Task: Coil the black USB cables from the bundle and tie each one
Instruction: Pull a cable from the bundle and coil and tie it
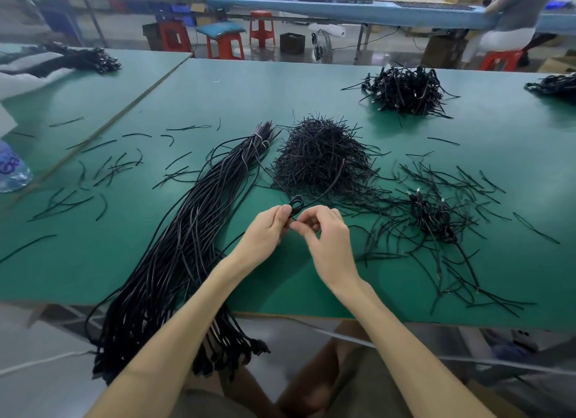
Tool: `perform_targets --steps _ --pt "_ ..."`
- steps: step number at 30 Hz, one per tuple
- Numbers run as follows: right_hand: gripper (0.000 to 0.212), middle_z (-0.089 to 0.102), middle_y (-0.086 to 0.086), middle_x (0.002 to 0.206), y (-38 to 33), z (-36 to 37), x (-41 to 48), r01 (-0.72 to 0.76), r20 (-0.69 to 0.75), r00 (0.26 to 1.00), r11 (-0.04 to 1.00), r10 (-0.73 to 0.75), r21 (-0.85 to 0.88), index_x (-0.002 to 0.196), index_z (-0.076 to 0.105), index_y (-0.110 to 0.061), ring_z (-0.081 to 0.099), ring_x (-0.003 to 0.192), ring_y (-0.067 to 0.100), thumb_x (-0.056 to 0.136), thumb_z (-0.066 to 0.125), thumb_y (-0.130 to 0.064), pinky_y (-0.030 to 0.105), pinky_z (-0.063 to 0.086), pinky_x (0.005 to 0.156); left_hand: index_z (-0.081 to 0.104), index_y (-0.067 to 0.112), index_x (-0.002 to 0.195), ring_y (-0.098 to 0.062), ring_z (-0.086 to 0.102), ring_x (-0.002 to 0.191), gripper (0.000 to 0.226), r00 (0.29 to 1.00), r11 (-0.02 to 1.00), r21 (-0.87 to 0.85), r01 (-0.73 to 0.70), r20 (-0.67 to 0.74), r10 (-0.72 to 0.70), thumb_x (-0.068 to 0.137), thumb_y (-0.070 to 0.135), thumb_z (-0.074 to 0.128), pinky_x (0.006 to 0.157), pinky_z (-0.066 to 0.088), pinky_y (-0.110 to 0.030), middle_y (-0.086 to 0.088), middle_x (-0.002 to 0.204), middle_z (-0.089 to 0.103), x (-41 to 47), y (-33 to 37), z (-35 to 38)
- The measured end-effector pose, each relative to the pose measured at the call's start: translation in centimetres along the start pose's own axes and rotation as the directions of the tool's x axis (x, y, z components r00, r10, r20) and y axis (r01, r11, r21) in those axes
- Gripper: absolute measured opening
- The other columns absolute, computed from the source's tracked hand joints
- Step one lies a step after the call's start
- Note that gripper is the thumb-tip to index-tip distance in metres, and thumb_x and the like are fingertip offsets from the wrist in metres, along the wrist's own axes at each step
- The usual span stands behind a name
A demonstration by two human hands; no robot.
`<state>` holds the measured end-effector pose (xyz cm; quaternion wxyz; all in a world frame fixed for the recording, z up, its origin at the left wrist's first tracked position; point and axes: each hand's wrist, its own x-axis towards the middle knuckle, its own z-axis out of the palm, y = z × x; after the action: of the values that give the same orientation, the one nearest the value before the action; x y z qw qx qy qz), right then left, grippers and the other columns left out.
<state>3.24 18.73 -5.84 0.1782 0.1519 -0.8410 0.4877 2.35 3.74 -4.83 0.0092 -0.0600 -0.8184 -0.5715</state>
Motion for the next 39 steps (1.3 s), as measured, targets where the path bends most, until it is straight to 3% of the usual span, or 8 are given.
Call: perform_targets --steps 6,11,15,21,27,33,36,39 --pt "0.011 0.06 -0.014 0.081 0.2 -0.3 0.2 -0.1 0.036 0.994 0.994 0.099 0.045 0.085 0.065 -0.023 0.051 0.087 0.007 0.091 0.075 -0.025 0.014 0.037 0.075 0.048 0.015 0.074 -0.004 0.032 0.046 0.044 0.998 0.992 -0.104 0.065 -0.011 -0.067 0.112 0.033 0.037 0.047 0.029 -0.017 0.014 0.051 0.039 -0.4 0.2 -0.2" --pt "0.01 0.061 -0.011 0.091 0.3 -0.5 0.2 -0.081 0.054 0.995 0.996 0.082 -0.021 0.094 0.068 -0.021 0.047 0.095 0.009 0.089 0.076 -0.026 0.03 0.043 0.091 0.048 0.015 0.08 -0.008 0.025 0.046 0.042 0.991 0.96 -0.249 0.13 0.018 -0.13 0.111 0.041 0.037 0.04 0.023 -0.017 0.012 0.056 0.032 -0.6 0.6 -0.8" --pt "0.036 0.063 -0.012 0.105 0.0 -0.7 0.1 -0.142 0.13 0.983 0.988 0.133 0.067 0.113 0.065 -0.025 0.049 0.106 0.008 0.085 0.078 -0.043 0.021 0.038 0.094 0.047 0.016 0.08 -0.007 0.024 0.047 0.04 0.992 0.959 -0.253 0.128 0.028 -0.125 0.11 0.041 0.039 0.041 0.023 -0.018 0.013 0.057 0.032 -0.8 0.6 -1.0" --pt "0.009 0.072 -0.013 0.095 -0.1 -1.2 0.3 -0.169 -0.052 0.979 0.932 0.195 0.32 0.098 0.07 -0.028 0.065 0.097 0.007 0.097 0.066 -0.037 0.031 0.05 0.081 0.046 0.015 0.075 -0.004 0.027 0.047 0.038 0.991 0.988 -0.144 0.057 0.132 -0.038 0.111 0.027 0.04 0.045 0.025 -0.015 0.017 0.054 0.035 -1.3 1.2 0.0" --pt "0.028 0.063 -0.012 0.115 -0.3 -0.6 -0.1 -0.007 0.071 0.997 0.977 -0.009 0.213 0.126 0.064 -0.037 0.062 0.104 0.013 0.098 0.066 -0.037 0.021 0.049 0.083 0.052 0.014 0.085 -0.001 0.027 0.049 0.033 0.989 0.973 -0.222 0.064 0.141 -0.033 0.112 0.023 0.036 0.047 0.024 -0.016 0.016 0.057 0.034 -1.8 1.3 0.1" --pt "0.028 0.069 -0.009 0.097 -0.3 -0.9 0.2 -0.153 0.211 0.975 0.907 0.073 0.392 0.124 0.067 -0.039 0.056 0.073 0.014 0.096 0.069 -0.038 0.039 0.045 0.061 0.05 0.026 0.068 -0.006 0.021 0.049 0.044 0.983 0.963 -0.259 0.068 0.181 -0.02 0.111 0.03 0.041 0.044 0.019 -0.017 0.01 0.059 0.029 -1.9 1.4 -0.4" --pt "0.03 0.068 -0.003 0.091 -0.2 -1.0 0.2 -0.205 0.279 0.957 0.873 0.084 0.442 0.123 0.069 -0.036 0.044 0.06 0.035 0.094 0.068 -0.044 0.046 0.039 0.056 0.044 0.029 0.061 -0.009 0.018 0.05 0.043 0.979 0.965 -0.248 0.087 0.201 -0.037 0.102 0.04 0.045 0.044 0.018 -0.017 0.009 0.058 0.028 -1.9 1.3 -0.5" --pt "0.032 0.074 0.005 0.105 0.0 -0.9 0.3 -0.266 0.342 0.934 0.834 0.101 0.483 0.116 0.073 -0.03 0.063 0.091 0.049 0.091 0.07 -0.049 0.064 0.05 0.087 0.042 0.028 0.057 -0.008 0.017 0.048 0.045 0.976 0.963 -0.249 0.098 0.214 -0.044 0.1 0.041 0.045 0.043 0.018 -0.017 0.01 0.055 0.027 -1.8 1.1 -0.6"
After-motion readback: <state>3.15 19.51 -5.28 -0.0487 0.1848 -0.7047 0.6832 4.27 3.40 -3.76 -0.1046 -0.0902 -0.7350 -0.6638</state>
